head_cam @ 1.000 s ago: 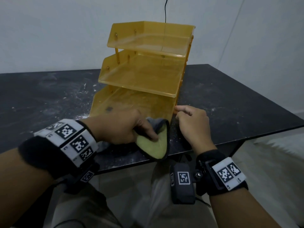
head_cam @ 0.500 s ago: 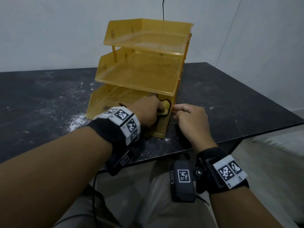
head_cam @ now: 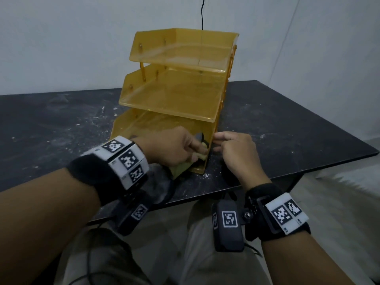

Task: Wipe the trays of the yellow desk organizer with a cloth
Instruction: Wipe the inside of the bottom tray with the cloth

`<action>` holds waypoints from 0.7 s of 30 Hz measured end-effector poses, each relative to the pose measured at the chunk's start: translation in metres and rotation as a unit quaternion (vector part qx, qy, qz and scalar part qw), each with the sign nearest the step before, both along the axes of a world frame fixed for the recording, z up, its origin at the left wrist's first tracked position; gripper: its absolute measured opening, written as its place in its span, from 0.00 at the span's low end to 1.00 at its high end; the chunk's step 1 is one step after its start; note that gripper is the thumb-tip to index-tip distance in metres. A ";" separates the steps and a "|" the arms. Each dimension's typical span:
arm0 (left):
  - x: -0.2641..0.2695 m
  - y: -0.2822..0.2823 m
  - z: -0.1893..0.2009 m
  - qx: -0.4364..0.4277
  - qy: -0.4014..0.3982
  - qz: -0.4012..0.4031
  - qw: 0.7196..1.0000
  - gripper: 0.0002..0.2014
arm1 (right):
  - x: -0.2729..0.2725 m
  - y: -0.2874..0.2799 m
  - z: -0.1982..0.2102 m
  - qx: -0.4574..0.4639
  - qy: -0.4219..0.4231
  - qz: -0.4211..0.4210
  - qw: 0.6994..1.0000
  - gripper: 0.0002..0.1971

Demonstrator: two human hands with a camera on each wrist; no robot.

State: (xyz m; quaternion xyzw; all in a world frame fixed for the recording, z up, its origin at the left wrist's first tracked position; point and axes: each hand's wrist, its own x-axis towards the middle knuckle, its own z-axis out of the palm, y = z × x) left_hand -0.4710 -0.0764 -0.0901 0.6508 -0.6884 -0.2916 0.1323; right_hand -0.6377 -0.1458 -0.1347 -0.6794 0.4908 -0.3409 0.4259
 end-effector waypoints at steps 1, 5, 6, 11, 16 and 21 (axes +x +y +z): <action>0.005 0.005 0.004 0.026 -0.010 -0.027 0.999 0.14 | 0.000 0.000 0.000 -0.002 0.000 -0.002 1.000 0.25; 0.012 0.005 0.009 -0.026 0.123 0.094 0.988 0.12 | 0.000 -0.001 0.001 0.008 -0.003 -0.002 1.000 0.25; 0.012 0.000 0.004 -0.067 0.182 0.162 0.967 0.12 | 0.000 0.000 0.001 0.012 -0.006 0.002 1.000 0.25; -0.013 -0.030 -0.020 -0.091 0.213 0.163 0.959 0.15 | -0.001 -0.001 -0.002 0.017 -0.028 -0.006 0.999 0.25; -0.028 -0.035 -0.014 -0.165 0.003 0.104 0.981 0.18 | -0.003 -0.005 -0.004 0.026 -0.033 -0.001 0.999 0.26; -0.022 -0.001 0.001 -0.172 -0.131 0.027 0.976 0.21 | -0.004 -0.003 -0.002 0.014 -0.032 0.008 0.999 0.20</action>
